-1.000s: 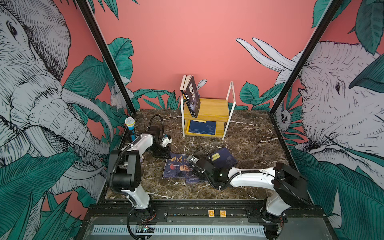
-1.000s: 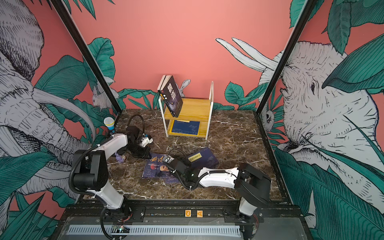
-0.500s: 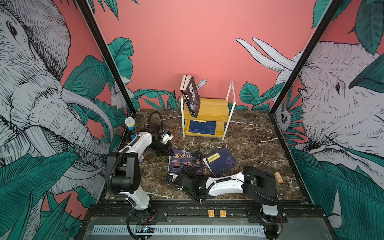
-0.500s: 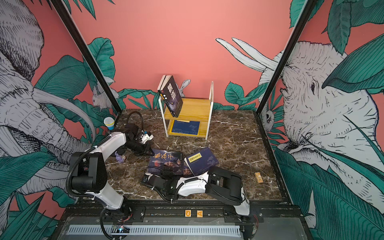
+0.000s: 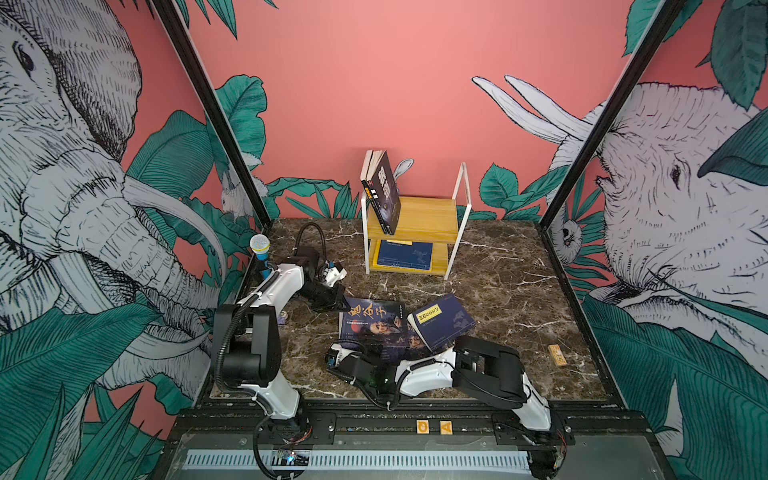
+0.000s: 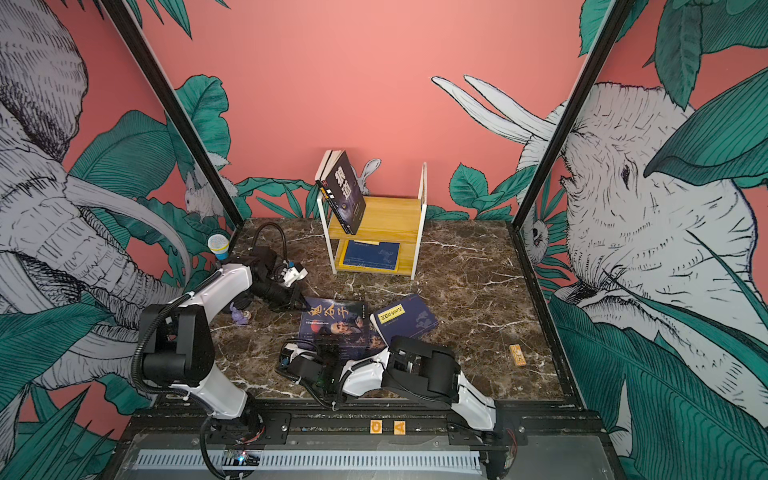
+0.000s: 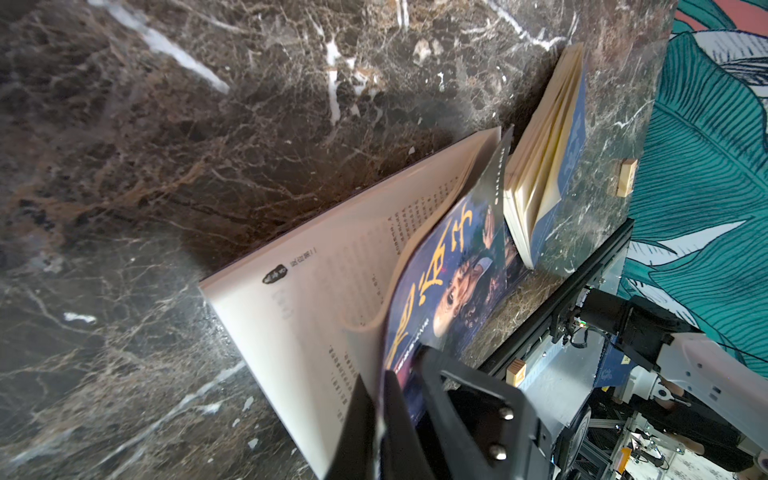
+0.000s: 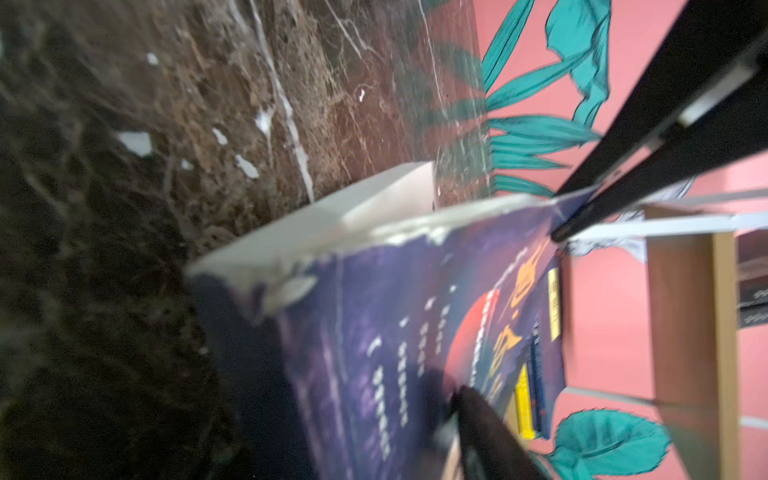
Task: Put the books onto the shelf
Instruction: 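Lift the purple book upright with the right gripper while the left holds it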
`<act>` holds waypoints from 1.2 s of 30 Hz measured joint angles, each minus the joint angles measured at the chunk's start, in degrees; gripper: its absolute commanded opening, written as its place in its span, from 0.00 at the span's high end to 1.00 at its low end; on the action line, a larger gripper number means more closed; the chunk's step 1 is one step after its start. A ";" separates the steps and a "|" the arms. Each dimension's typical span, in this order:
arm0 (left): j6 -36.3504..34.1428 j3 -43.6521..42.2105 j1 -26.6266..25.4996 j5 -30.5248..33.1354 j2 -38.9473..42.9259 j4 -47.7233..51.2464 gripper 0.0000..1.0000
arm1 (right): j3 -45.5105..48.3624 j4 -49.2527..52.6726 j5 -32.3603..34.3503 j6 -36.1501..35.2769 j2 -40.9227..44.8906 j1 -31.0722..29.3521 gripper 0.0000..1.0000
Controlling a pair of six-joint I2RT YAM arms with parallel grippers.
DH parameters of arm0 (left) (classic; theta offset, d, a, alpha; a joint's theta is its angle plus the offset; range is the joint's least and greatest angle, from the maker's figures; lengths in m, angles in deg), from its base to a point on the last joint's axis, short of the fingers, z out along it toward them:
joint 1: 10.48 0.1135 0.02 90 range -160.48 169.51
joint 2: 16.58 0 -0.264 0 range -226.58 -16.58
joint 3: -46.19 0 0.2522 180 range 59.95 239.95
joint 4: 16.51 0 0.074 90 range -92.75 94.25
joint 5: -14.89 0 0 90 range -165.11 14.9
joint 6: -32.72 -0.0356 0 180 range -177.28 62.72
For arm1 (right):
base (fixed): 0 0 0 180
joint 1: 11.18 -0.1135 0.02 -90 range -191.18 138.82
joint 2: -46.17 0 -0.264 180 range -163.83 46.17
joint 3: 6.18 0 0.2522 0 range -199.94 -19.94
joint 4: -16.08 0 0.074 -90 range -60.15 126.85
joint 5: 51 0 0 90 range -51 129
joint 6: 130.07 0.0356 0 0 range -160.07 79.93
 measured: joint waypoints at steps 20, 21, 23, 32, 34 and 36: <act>6.16 -5.66 8.02 -5.18 23.32 -6.60 0.01 | 3.96 -18.43 7.39 -7.65 2.82 1.09 1.00; 7.06 -6.99 8.90 -5.99 24.33 -7.89 0.01 | 3.96 -19.65 7.85 -8.20 2.82 1.14 1.00; 8.83 -9.97 9.77 -8.13 26.12 -10.56 0.01 | 3.87 -21.49 8.33 -9.07 2.82 1.20 1.00; 15.82 -16.44 9.77 -17.33 27.17 -18.01 0.01 | 0.61 -32.89 11.17 -16.65 2.19 1.49 1.00; 17.75 -17.44 9.77 -19.02 26.80 -19.74 0.01 | -0.52 -35.28 11.32 -18.51 1.53 1.44 1.00; 19.61 -17.79 9.77 -20.55 26.08 -21.77 0.10 | -0.66 -37.27 11.32 -20.00 1.22 1.31 1.00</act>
